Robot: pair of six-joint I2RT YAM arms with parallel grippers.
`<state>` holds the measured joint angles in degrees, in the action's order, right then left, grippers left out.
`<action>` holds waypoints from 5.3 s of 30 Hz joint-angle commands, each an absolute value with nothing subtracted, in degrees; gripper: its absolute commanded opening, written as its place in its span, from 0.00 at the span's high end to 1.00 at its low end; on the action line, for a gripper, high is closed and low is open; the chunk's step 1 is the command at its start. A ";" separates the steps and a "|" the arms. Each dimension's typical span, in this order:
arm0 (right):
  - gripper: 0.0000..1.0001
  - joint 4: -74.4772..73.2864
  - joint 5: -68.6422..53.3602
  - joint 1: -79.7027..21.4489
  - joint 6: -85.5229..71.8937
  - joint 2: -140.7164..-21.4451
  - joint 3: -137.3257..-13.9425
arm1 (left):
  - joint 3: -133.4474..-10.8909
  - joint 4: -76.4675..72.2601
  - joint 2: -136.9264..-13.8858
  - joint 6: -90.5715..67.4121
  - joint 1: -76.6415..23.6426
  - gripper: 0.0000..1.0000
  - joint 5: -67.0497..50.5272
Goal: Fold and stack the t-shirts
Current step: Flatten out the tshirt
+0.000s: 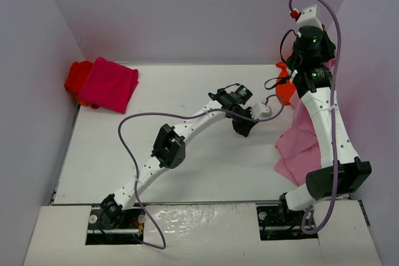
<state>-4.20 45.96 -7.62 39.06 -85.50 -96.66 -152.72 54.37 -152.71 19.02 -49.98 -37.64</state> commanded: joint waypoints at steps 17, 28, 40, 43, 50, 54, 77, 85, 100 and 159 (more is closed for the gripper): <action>1.00 -13.84 29.51 -7.23 26.76 -83.04 -101.38 | -160.10 56.67 -153.25 20.49 -58.99 0.93 -51.04; 1.00 -21.57 17.12 -24.28 30.87 -90.61 -107.73 | -134.05 55.57 -133.58 22.52 -53.18 1.00 -39.95; 1.00 -33.38 -3.96 -33.78 26.53 -103.89 -146.74 | -109.75 53.67 -100.06 25.05 -36.99 1.00 -19.31; 1.00 -33.61 -5.81 -33.57 26.04 -104.92 -149.07 | -107.37 54.00 -95.52 24.60 -36.39 1.00 -17.09; 1.00 -26.14 7.48 -33.40 27.84 -105.20 -134.77 | -107.31 54.06 -97.44 25.57 -37.86 1.00 -21.61; 1.00 -19.67 12.14 -32.11 28.72 -105.81 -125.55 | -107.85 53.92 -101.65 26.53 -41.31 1.00 -20.43; 1.00 -5.83 27.30 -29.30 36.27 -117.21 -128.32 | -109.03 45.96 -121.03 23.69 -51.45 1.00 -12.32; 1.00 -3.41 29.42 -28.63 39.13 -116.07 -122.17 | -124.37 51.12 -134.72 24.00 -52.89 1.00 -16.52; 1.00 4.55 35.53 -26.49 47.71 -109.87 -110.83 | -125.87 63.97 -136.95 26.85 -35.86 1.00 -32.09; 1.00 14.37 53.79 -24.52 55.85 -115.22 -113.38 | -93.59 22.05 -124.71 -21.79 -18.37 0.69 -50.54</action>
